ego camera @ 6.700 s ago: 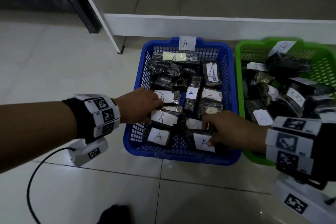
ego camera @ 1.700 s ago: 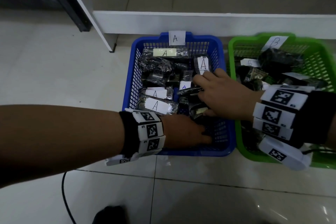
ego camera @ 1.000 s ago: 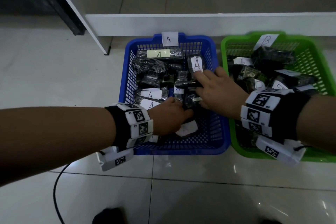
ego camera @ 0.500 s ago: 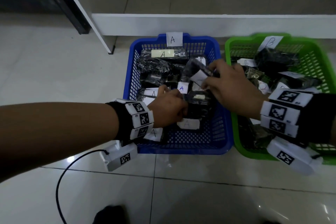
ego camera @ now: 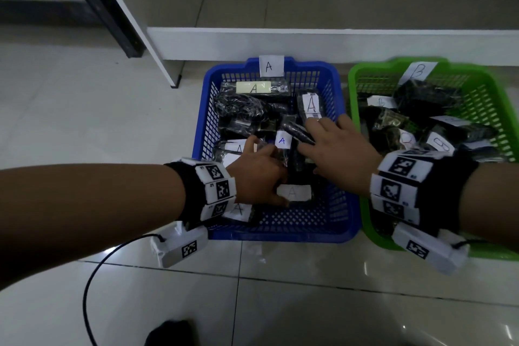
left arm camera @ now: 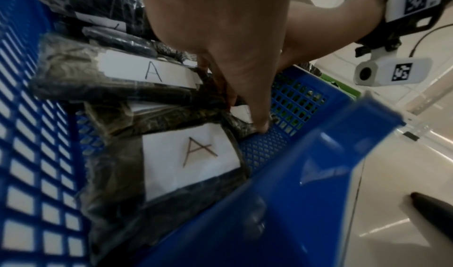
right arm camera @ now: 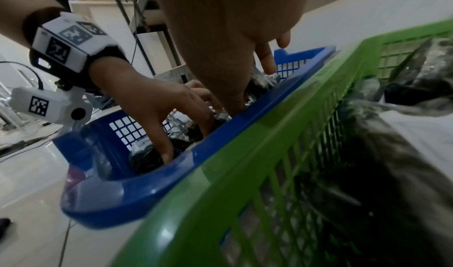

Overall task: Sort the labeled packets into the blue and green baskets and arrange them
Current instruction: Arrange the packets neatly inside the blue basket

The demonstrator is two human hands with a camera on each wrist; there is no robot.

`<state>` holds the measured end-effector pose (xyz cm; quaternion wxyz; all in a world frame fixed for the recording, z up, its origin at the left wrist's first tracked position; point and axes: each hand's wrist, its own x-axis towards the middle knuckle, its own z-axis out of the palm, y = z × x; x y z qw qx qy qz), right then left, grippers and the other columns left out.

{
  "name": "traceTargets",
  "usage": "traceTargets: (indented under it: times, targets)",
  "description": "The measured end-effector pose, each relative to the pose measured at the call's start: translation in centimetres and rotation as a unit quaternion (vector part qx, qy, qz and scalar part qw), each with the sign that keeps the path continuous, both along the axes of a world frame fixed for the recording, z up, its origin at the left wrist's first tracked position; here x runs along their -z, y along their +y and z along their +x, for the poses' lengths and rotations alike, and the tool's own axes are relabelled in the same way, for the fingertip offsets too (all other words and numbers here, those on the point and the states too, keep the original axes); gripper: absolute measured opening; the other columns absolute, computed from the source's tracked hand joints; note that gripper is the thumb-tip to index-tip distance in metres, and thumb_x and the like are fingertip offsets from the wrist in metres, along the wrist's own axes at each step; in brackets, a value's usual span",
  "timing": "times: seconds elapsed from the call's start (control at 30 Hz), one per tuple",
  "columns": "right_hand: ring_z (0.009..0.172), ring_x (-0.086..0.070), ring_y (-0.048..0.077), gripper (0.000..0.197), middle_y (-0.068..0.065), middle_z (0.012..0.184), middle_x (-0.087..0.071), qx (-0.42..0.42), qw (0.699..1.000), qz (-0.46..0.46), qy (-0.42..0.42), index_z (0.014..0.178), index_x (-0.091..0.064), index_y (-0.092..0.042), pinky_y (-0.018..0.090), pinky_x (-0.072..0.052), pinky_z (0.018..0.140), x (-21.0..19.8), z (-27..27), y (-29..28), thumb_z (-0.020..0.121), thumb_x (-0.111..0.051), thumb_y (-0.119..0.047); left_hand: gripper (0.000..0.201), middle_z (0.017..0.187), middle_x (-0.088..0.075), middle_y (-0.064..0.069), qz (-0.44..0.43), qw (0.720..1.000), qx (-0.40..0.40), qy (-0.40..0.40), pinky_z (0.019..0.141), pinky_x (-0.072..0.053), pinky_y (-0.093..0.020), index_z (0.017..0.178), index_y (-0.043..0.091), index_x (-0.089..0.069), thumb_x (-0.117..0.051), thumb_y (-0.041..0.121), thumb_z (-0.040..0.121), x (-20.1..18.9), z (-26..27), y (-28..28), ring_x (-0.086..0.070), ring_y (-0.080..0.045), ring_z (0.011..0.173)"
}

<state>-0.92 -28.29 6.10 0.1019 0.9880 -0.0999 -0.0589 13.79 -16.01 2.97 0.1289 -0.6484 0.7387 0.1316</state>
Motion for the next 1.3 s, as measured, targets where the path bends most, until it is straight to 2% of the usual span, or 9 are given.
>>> traceTargets:
  times: [0.17, 0.37, 0.47, 0.6, 0.73, 0.87, 1.0, 1.1, 1.3]
  targets:
    - [0.09, -0.059, 0.037, 0.042, 0.022, 0.108, -0.059, 0.0, 1.0, -0.01, -0.012, 0.089, -0.069, -0.014, 0.043, -0.046, 0.073, 0.9, -0.2, 0.5, 0.05, -0.086, -0.017, 0.05, 0.112, -0.06, 0.003, 0.022, 0.998, 0.03, -0.042, 0.107, -0.009, -0.061, 0.112, 0.019, -0.063, -0.056, 0.056, 0.08, 0.0, -0.1, 0.1, -0.033, -0.021, 0.12]
    - [0.091, -0.059, 0.037, 0.048, 0.022, 0.112, -0.058, -0.009, 1.0, 0.001, -0.009, 0.091, -0.065, -0.015, 0.04, -0.046, 0.07, 1.6, -0.4, 0.0, 0.048, -0.087, -0.018, 0.046, 0.099, -0.062, -0.005, -0.053, 0.993, 0.053, -0.091, 0.095, -0.034, -0.056, 0.08, 0.016, -0.074, -0.072, 0.054, 0.054, 0.8, 0.5, 0.6, -0.054, -0.028, 0.1]
    - [0.091, -0.06, 0.038, 0.048, 0.024, 0.111, -0.059, -0.022, 1.0, 0.012, -0.011, 0.091, -0.066, -0.014, 0.041, -0.048, 0.068, 1.8, -0.6, 0.0, 0.047, -0.087, -0.018, 0.033, 0.095, -0.063, -0.007, -0.068, 0.991, 0.07, -0.087, 0.09, -0.032, -0.045, 0.068, 0.018, -0.073, -0.073, 0.047, 0.052, 0.8, 0.2, 0.6, -0.056, -0.027, 0.091]
    - [0.084, -0.059, 0.037, 0.039, 0.022, 0.103, -0.059, -0.021, 0.998, 0.036, -0.038, 0.089, -0.067, -0.015, 0.041, -0.047, 0.064, 1.6, -0.8, 0.1, 0.053, -0.082, -0.015, 0.048, 0.118, -0.057, -0.01, -0.053, 0.997, 0.049, -0.028, 0.092, -0.038, -0.041, 0.101, 0.019, -0.069, -0.074, 0.046, 0.061, 1.1, 1.2, 0.9, -0.053, -0.029, 0.108]
    - [0.072, -0.053, 0.032, 0.029, 0.016, 0.091, -0.052, 0.009, 0.991, 0.084, -0.102, 0.09, -0.066, -0.013, 0.033, -0.036, 0.06, 0.5, -1.2, -1.0, 0.064, -0.078, -0.01, 0.072, 0.147, -0.027, -0.012, -0.041, 0.998, 0.018, 0.038, 0.106, -0.035, -0.04, 0.136, 0.014, -0.038, -0.067, 0.044, 0.077, -0.8, 3.6, 1.3, -0.035, -0.026, 0.129]
    - [0.07, -0.044, 0.026, 0.025, 0.012, 0.091, -0.045, 0.01, 0.983, 0.126, -0.132, 0.096, -0.061, -0.013, 0.03, -0.035, 0.06, -0.4, -1.9, -1.4, 0.075, -0.069, -0.023, 0.066, 0.129, -0.044, -0.008, -0.074, 0.99, -0.075, 0.095, 0.095, -0.042, -0.032, 0.129, 0.009, -0.04, -0.068, 0.045, 0.08, -2.8, 6.7, 2.1, -0.047, -0.022, 0.113]
    - [0.082, -0.056, 0.032, 0.052, 0.017, 0.1, -0.053, -0.005, 0.994, 0.093, -0.058, 0.101, -0.06, -0.013, 0.036, -0.045, 0.064, 0.2, -2.9, -0.4, 0.061, -0.082, -0.039, 0.057, 0.119, -0.052, -0.002, 0.015, 0.998, -0.052, -0.016, 0.089, -0.043, -0.031, 0.123, 0.018, -0.045, -0.065, 0.048, 0.08, -2.6, 7.7, 2.9, -0.052, -0.019, 0.105]
    - [0.081, -0.057, 0.032, 0.044, 0.016, 0.1, -0.054, -0.005, 0.994, 0.103, -0.047, 0.099, -0.062, -0.014, 0.035, -0.045, 0.063, 0.4, -2.9, -0.2, 0.064, -0.081, -0.032, 0.053, 0.117, -0.049, 0.0, 0.007, 0.998, -0.042, -0.046, 0.09, -0.041, -0.033, 0.121, 0.02, -0.045, -0.063, 0.047, 0.079, -2.5, 7.3, 2.8, -0.051, -0.018, 0.103]
    - [0.069, -0.044, 0.022, 0.014, 0.009, 0.094, -0.047, 0.027, 0.977, 0.189, -0.092, 0.097, -0.063, -0.015, 0.032, -0.039, 0.057, -0.3, -2.4, -1.2, 0.083, -0.061, -0.017, 0.048, 0.1, -0.043, 0.008, 0.018, 0.988, -0.051, 0.146, 0.065, -0.04, -0.013, 0.111, 0.019, -0.044, -0.07, 0.041, 0.077, -4.5, 6.2, 2.7, -0.045, -0.006, 0.077]
